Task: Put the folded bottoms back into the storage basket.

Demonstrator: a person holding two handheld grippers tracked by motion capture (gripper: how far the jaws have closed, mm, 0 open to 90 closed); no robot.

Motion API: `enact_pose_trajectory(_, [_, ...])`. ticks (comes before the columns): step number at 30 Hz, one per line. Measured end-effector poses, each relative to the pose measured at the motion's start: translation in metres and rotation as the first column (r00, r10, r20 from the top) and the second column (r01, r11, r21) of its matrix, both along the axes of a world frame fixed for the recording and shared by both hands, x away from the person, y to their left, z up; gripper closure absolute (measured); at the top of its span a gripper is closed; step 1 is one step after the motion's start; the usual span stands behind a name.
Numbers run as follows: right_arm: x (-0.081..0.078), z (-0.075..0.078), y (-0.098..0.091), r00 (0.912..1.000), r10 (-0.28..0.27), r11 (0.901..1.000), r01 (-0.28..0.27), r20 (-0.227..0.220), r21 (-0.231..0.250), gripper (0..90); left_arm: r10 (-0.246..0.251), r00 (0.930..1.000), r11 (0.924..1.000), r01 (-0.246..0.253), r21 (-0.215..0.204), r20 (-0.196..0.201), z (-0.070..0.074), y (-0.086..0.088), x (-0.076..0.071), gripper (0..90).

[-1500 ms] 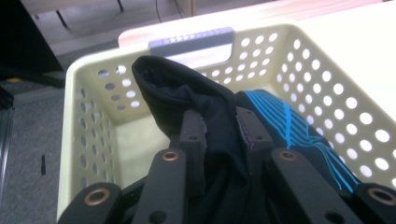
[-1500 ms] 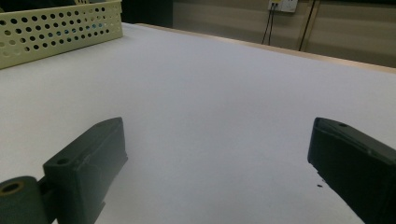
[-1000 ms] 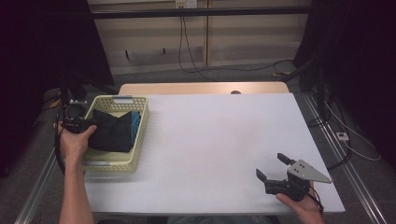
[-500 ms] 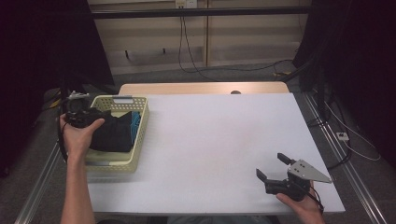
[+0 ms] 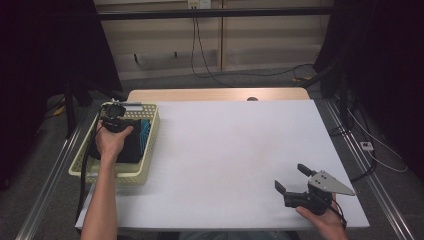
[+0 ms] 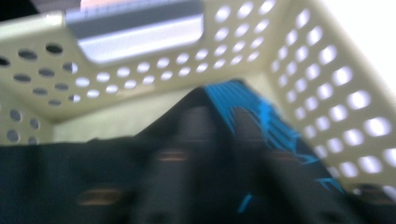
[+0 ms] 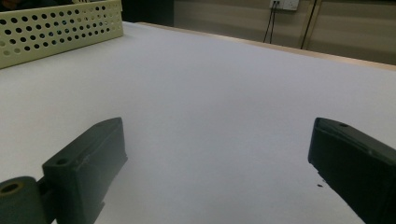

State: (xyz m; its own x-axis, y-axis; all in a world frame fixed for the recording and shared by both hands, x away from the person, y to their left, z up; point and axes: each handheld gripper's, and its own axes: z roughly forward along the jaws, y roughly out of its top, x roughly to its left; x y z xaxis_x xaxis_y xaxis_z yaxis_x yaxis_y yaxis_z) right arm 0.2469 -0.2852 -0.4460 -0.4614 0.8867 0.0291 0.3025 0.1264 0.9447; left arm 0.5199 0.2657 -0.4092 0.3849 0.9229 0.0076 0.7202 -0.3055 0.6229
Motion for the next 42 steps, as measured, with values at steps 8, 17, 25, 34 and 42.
enact_pose_trajectory(8, [0.0,0.0,0.0,1.0,0.002,1.0,-0.002,-0.002,0.0,3.9,0.076,0.9922,0.9852,-0.059,0.161,-0.099,-0.016,0.012,0.007,90.0])
enact_pose_trajectory(17, [0.0,-0.001,0.001,1.0,0.003,1.0,-0.003,-0.005,-0.003,3.9,0.053,0.9889,0.9832,-0.028,0.18,-0.139,-0.025,0.009,0.008,90.0])
enact_pose_trajectory(25, [0.0,0.0,0.0,1.0,0.002,1.0,-0.002,-0.003,-0.003,3.9,0.004,0.9915,0.9883,0.016,0.152,-0.13,-0.026,0.001,0.008,90.0])
enact_pose_trajectory(34, [0.001,-0.001,0.001,1.0,0.002,1.0,-0.002,-0.006,-0.004,3.9,-0.029,0.9925,0.9883,0.046,0.145,-0.118,-0.026,-0.005,0.014,90.0])
enact_pose_trajectory(42, [0.001,-0.001,0.001,1.0,-0.001,1.0,0.001,-0.008,-0.004,3.9,-0.009,0.9955,0.9951,0.018,0.097,-0.094,-0.029,-0.008,0.022,89.5])
